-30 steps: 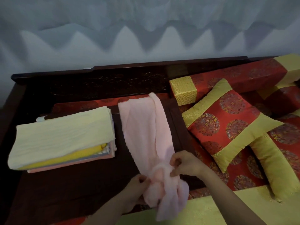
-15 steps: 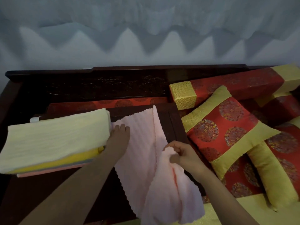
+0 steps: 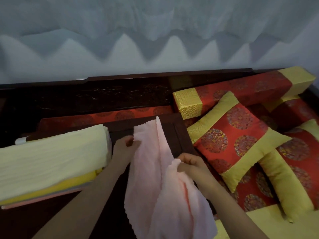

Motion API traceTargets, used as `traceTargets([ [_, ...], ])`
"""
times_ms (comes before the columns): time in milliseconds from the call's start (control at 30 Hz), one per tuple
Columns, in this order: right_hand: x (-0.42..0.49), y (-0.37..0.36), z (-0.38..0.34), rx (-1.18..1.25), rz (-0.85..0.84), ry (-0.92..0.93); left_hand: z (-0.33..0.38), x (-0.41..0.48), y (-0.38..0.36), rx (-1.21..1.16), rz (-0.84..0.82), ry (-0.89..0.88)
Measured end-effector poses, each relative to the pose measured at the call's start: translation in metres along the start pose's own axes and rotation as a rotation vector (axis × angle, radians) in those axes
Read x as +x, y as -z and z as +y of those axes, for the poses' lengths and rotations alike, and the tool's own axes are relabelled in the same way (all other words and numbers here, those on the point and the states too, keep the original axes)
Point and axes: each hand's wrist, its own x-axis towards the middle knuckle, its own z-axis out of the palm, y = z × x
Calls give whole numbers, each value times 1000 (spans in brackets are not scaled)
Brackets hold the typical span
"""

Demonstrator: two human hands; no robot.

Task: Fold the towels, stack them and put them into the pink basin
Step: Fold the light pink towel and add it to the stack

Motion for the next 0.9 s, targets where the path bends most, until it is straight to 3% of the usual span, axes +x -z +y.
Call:
traceTargets([
  [100,3,-10,-10,1,-126,-14,6,-41,-1,-282,-177,119],
  [200,3,-20,-20,-37,-346,29,4,-65,5,-397,-290,91],
  [367,19,-42,-16,-328,-46,305,-3,-77,13,-393,-317,86],
  [533,23,-48,-10,-333,17,344,-4,-81,24,-520,-400,172],
  [633,23,-51,-8,-363,32,334,-6,-81,27,-337,-352,69],
  [733,20,-51,1,-355,-23,268,-11,-81,33,-429,-235,31],
  [900,6,-39,44,-969,-41,318,-29,-80,45,-552,46,55],
])
